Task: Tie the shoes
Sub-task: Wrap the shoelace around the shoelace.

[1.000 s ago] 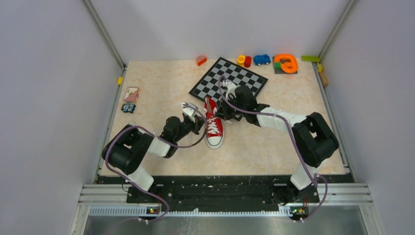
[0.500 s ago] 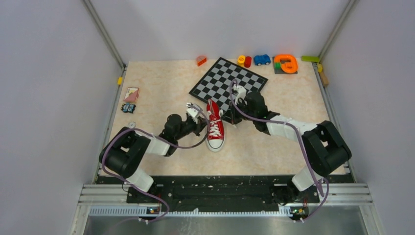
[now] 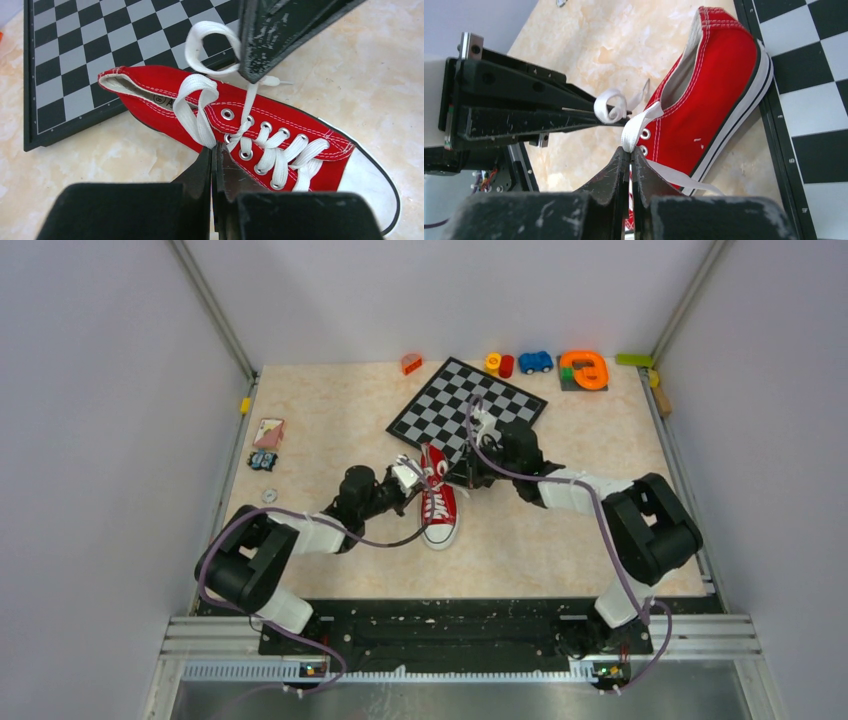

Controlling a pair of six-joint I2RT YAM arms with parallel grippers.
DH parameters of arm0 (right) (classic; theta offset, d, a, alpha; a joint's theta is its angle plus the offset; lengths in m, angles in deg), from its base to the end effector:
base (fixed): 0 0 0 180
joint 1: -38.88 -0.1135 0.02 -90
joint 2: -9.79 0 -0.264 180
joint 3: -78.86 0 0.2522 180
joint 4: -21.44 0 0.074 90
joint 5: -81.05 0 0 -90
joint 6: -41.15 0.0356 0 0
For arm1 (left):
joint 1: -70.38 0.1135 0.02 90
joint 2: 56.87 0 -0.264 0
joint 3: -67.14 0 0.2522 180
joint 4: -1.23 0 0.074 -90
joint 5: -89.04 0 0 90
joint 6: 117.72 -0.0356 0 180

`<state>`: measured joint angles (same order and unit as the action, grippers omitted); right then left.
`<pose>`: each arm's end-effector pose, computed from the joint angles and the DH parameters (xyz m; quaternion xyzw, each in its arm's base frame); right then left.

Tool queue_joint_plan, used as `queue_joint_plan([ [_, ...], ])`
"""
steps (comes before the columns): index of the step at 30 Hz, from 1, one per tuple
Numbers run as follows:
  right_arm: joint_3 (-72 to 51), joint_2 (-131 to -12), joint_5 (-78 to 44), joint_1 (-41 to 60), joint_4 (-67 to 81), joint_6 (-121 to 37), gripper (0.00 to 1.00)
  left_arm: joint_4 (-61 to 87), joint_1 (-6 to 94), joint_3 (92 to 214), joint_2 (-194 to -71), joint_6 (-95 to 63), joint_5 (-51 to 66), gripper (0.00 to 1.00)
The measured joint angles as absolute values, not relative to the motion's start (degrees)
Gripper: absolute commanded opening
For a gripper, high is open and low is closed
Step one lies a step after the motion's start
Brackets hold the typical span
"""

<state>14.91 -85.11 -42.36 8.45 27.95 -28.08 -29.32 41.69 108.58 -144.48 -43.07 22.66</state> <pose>0.2947 0.1958 0.2039 -0.2229 0.7893 0.4420 0.3632 0.2443 -0.1500 0.1666 0.4070 0.6765 -0.2307 0.5687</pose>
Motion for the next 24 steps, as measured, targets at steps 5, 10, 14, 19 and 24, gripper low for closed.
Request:
queue_joint_plan([
  [5,13.53,-88.28,-44.98,9.56,30.95,-24.93,0.01,-28.6,41.65,108.78,-144.48,-46.57,22.79,0.0],
  [10,13.14,-90.68,-47.8,10.5,34.62,-21.61,0.02,-26.68,41.65,109.09,-143.61,-48.97,23.07,0.0],
  [14,13.12,-91.75,-49.79,11.29,37.09,-19.49,0.06,-25.28,41.65,109.68,-142.84,-50.24,23.27,0.0],
  [19,13.12,-92.12,-51.19,11.31,39.23,-18.11,0.07,-22.96,41.63,110.64,-142.84,-51.88,23.79,0.0],
  [24,11.87,-94.44,-52.83,11.42,41.64,-15.84,0.07,-20.56,41.5,112.1,-142.84,-53.69,23.9,0.0],
])
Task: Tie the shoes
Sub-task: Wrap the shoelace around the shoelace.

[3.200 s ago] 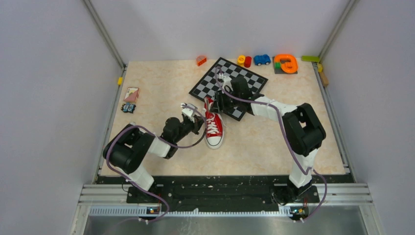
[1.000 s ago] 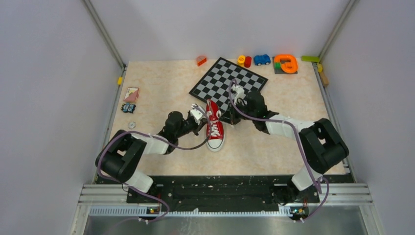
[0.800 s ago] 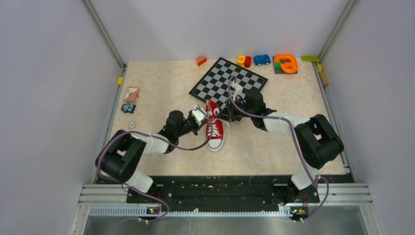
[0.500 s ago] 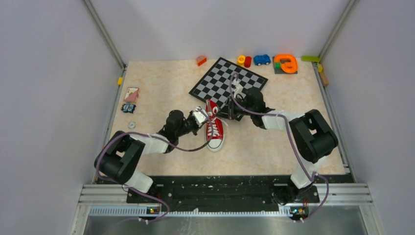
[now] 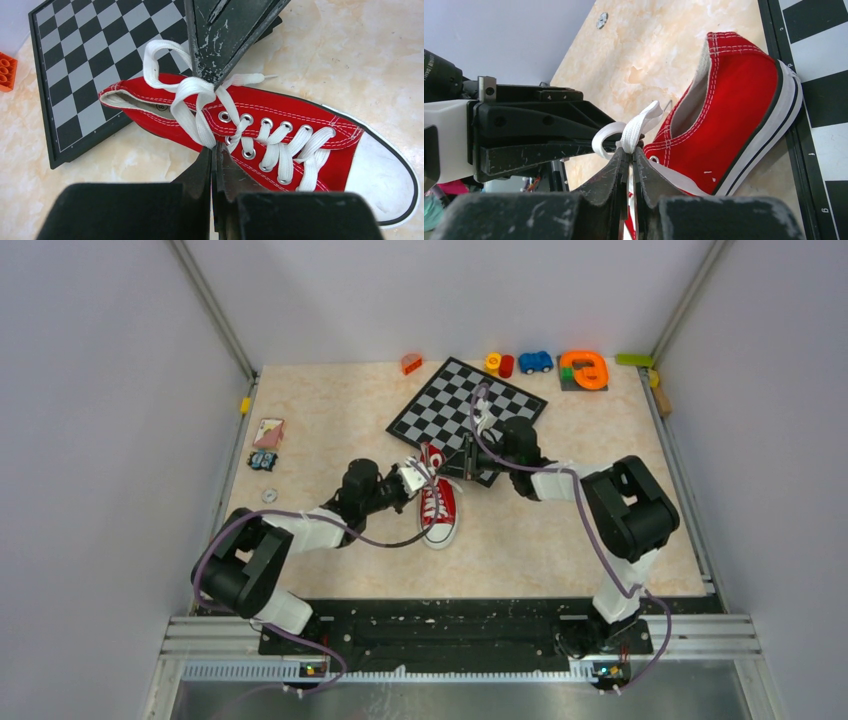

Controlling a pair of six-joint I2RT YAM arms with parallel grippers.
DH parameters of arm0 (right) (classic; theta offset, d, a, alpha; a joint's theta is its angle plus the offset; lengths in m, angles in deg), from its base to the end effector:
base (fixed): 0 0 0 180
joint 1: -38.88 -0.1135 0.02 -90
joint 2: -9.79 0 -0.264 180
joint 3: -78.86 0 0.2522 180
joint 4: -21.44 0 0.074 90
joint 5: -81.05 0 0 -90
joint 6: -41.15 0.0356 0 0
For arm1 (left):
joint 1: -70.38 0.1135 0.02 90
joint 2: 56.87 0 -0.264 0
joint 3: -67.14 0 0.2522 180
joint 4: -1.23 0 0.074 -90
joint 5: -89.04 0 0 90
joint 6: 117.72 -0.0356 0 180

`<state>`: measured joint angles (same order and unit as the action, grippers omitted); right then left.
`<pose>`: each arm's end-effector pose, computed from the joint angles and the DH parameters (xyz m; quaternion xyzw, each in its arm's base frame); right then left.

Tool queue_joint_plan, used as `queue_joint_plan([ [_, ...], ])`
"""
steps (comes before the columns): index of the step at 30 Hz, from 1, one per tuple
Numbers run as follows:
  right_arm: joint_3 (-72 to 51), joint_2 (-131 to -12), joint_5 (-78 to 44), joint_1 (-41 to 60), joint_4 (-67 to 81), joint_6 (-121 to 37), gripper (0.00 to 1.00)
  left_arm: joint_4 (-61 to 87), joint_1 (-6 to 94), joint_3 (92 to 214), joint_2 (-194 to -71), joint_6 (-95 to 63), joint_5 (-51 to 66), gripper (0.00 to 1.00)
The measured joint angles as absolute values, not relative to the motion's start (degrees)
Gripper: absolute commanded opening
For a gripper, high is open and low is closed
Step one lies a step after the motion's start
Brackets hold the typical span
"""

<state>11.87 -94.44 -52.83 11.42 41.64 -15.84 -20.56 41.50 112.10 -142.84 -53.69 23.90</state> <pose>0.3267 0.1976 0.1876 -0.1858 0.7557 0.5373 0.3252 0.2486 -0.1542 0.1764 0.4773 0.6492 -0.1898 0.5609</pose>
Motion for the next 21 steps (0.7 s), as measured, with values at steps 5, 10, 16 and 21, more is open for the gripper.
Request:
queue_joint_plan([
  [5,11.63,-96.73,-54.18,12.14,44.43,-12.98,0.13,-18.0,41.28,113.22,-142.84,-55.64,24.12,0.0],
  [10,11.63,-97.02,-55.21,12.71,47.17,-10.94,0.2,-16.82,40.97,113.81,-142.84,-56.4,24.03,0.0],
  [16,11.63,-97.54,-56.04,13.39,51.89,-8.32,0.35,-15.9,40.95,114.0,-142.84,-56.29,23.64,0.0],
  [21,11.65,-98.31,-56.55,13.52,53.09,-7.23,0.39,-15.05,40.95,114.57,-142.84,-55.86,23.44,0.0],
])
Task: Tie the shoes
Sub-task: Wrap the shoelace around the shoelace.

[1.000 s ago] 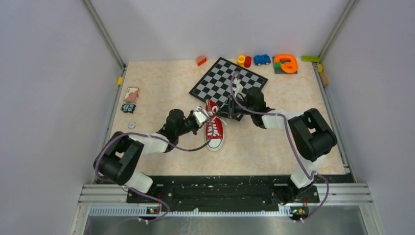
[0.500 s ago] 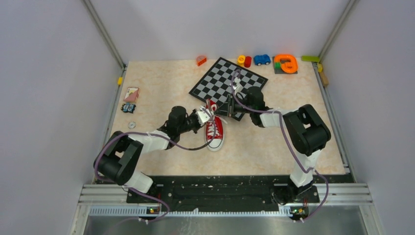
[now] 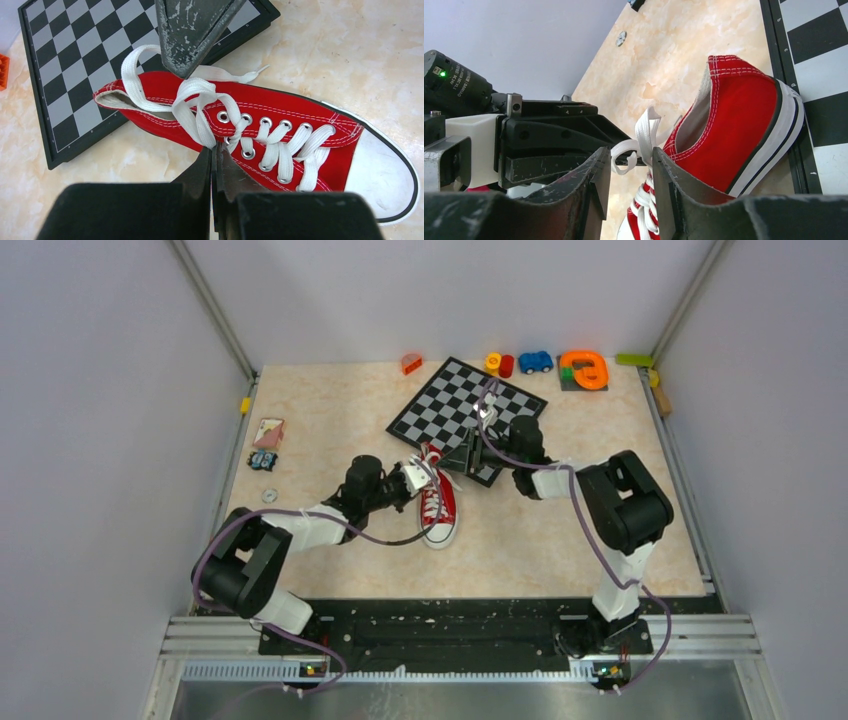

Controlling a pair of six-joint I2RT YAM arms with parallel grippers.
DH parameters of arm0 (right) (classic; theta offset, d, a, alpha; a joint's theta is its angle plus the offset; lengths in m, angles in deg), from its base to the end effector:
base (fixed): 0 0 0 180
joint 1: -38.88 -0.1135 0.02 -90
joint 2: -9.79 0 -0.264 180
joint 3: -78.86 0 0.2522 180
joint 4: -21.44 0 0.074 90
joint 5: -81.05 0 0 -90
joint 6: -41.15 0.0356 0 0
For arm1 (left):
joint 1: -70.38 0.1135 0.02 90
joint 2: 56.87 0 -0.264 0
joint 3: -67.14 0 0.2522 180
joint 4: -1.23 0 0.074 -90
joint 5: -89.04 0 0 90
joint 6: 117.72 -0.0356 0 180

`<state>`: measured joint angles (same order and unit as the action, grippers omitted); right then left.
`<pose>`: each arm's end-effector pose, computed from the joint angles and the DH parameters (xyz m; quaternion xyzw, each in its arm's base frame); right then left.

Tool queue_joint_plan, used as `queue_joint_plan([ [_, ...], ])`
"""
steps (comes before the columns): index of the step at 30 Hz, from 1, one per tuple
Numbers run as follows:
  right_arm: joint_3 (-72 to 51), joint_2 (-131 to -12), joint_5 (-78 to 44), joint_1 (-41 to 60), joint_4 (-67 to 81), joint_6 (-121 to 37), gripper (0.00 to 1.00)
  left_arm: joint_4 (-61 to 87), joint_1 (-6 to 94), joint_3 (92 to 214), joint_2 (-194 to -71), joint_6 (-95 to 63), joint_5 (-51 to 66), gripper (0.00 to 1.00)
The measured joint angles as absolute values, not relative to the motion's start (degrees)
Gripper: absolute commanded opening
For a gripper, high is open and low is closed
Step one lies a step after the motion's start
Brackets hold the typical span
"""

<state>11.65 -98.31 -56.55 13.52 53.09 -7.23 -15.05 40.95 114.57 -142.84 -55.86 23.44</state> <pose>0.3406 0.1905 0.1836 -0.1602 0.7270 0.5835 0.3247 0.2516 -0.1588 0.1794 0.4940 0.6546 -0.1816 0.5427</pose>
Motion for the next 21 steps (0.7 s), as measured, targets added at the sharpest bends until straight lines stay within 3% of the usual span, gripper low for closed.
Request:
queue_joint_plan([
  [7,11.72,-99.36,-57.38,13.52,54.36,-6.18,0.56,-13.08,40.95,115.8,-142.84,-55.18,23.38,0.0],
  [21,11.72,-103.79,-59.41,13.52,58.29,-4.56,0.62,-5.54,40.95,119.82,-142.84,-54.37,22.77,0.0],
])
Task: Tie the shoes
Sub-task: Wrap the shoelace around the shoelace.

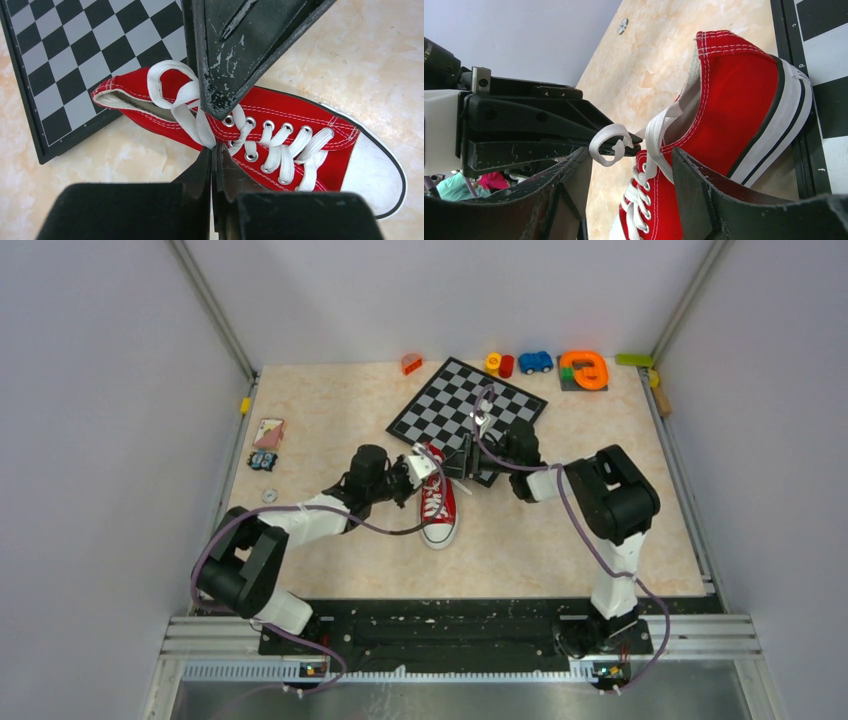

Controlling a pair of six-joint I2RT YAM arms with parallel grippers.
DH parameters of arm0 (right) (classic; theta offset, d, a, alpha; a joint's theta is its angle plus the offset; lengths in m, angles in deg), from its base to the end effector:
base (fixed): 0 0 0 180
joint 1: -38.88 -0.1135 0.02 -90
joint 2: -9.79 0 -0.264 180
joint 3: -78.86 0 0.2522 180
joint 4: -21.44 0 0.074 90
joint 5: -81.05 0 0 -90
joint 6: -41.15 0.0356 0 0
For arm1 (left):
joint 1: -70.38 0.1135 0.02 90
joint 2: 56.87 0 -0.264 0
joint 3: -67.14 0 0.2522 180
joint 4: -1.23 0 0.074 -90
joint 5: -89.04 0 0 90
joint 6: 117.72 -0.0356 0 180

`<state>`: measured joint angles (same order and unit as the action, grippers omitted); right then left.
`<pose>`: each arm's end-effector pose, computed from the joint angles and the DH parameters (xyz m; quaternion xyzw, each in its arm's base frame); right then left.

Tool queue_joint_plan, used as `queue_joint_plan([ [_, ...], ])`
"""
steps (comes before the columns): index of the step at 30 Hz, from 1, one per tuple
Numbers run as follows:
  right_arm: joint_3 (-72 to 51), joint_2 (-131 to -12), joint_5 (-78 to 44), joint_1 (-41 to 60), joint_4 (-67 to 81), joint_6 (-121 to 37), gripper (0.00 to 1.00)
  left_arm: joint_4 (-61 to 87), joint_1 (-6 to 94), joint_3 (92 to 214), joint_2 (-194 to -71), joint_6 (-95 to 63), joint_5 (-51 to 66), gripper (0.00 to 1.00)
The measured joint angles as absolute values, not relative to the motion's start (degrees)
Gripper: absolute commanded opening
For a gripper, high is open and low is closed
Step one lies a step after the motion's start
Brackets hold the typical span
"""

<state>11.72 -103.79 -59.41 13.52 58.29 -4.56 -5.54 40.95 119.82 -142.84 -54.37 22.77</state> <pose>0.3449 0.1939 0.1566 -0.1578 0.7267 0.6007 0.2934 0.2609 -0.1636 0.1908 0.4867 0.6837 -0.1873 0.5104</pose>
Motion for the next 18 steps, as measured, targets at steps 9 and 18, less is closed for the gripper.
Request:
queue_joint_plan([
  [9,11.72,-103.99,-59.36,13.52,58.79,-3.99,0.62,5.48,40.56,126.53,-143.15,-55.33,21.83,0.0],
  [18,10.58,-104.32,-58.95,13.41,57.57,-4.1,0.53,11.18,40.21,129.57,-145.64,-57.12,20.95,0.0],
])
